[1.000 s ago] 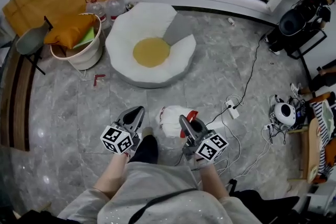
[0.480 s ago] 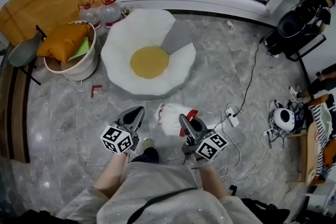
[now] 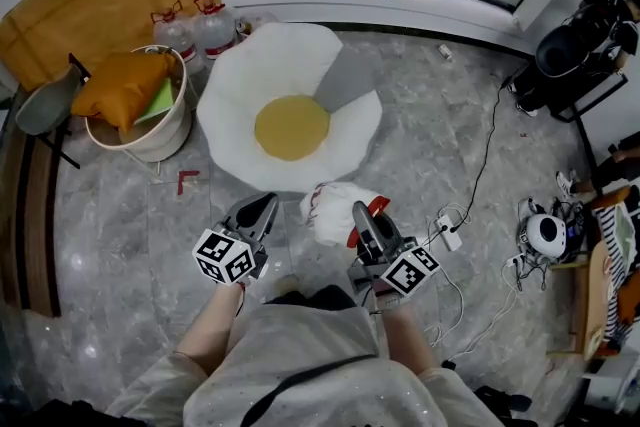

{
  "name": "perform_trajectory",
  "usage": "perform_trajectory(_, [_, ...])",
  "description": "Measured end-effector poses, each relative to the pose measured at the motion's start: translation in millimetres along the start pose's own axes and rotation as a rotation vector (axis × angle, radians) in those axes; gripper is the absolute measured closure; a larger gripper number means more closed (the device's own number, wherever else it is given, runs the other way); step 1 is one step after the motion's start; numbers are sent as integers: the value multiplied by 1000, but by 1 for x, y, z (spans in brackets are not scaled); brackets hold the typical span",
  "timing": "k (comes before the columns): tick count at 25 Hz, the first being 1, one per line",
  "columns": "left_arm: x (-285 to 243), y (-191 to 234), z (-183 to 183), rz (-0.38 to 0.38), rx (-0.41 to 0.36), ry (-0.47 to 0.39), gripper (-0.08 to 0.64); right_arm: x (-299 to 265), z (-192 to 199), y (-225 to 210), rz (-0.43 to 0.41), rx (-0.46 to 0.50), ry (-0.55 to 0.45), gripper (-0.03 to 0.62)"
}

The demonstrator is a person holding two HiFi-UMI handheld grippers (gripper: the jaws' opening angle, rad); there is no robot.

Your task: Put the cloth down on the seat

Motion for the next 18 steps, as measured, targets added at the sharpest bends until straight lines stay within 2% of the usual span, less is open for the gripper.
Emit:
perform_trajectory(2, [-5,6,-7,-1,-1,-9,546,-9,-11,0,-14,-50,-50,538])
perform_trajectory(4, [-9,13,-12,-5,1,-16,546,-20,-18,0,-26,-40,-57,538])
perform_trajectory(11, [-31,39,-11,-41,11,-18,546,-60,-30,-25,-53,-14,-8,538])
perform_trajectory(18, [-68,88,-21,-87,37,-16,546,-111,-28,-59,-89,10,119,538])
Point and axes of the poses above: the fingertips, and each gripper's own axes: x backward along the fingers, y to its left, z out of its underside, the point moved 5 cm from there along x, backward along the fingers, and after that the axes turned 4 degrees about z, right-handed, at the moved point
